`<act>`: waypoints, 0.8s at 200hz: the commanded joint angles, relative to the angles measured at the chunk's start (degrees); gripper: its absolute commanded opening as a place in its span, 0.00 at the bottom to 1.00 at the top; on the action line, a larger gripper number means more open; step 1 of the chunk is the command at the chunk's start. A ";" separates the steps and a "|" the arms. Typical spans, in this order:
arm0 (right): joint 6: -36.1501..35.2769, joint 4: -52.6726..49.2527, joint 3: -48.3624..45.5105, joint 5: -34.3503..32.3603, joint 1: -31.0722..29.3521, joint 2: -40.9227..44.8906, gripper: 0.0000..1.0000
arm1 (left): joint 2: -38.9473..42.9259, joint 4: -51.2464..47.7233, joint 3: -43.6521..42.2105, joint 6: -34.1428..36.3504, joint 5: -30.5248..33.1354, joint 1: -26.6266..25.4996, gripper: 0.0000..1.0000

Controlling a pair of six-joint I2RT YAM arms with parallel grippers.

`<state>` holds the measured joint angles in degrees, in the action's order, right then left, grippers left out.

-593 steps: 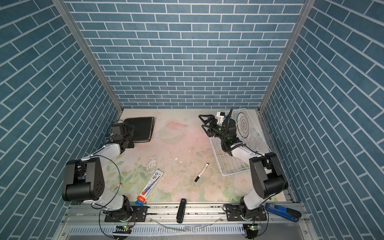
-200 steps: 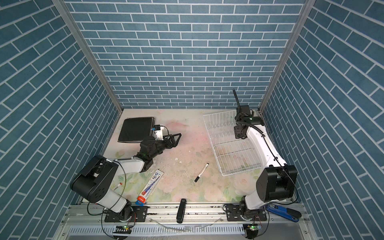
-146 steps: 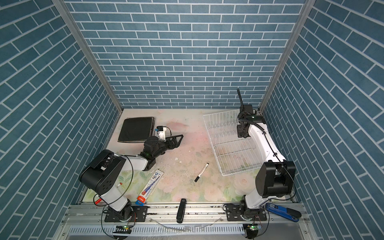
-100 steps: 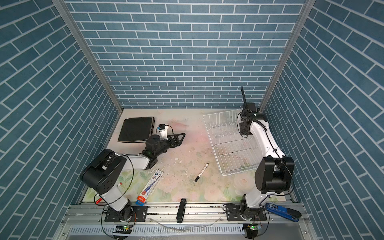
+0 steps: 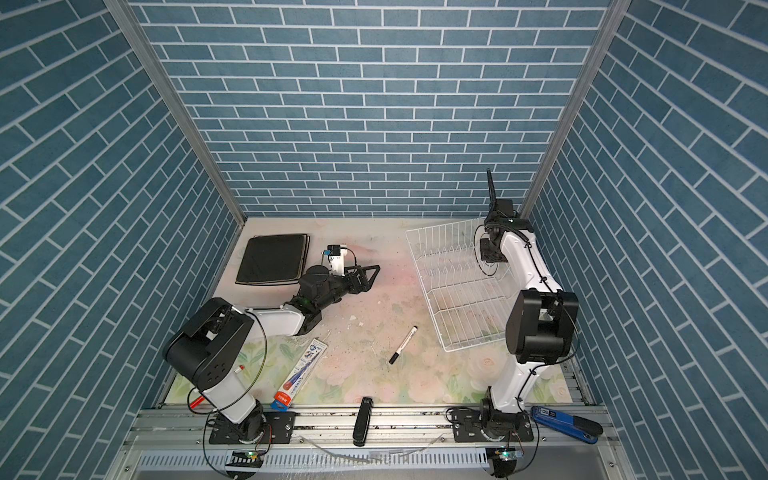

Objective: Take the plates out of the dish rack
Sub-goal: 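Grip the round white plate's rim in the rack with the right gripper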

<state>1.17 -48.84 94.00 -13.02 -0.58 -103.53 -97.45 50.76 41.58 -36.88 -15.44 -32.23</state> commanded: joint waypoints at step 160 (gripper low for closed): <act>-2.66 0.91 10.41 2.99 2.71 -9.83 0.19 | -1.17 -5.05 5.09 1.64 1.29 -2.66 0.99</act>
<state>0.54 -47.92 101.38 -10.85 1.67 -111.74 -98.08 46.81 45.15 -35.97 -14.59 -34.30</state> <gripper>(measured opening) 0.189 0.987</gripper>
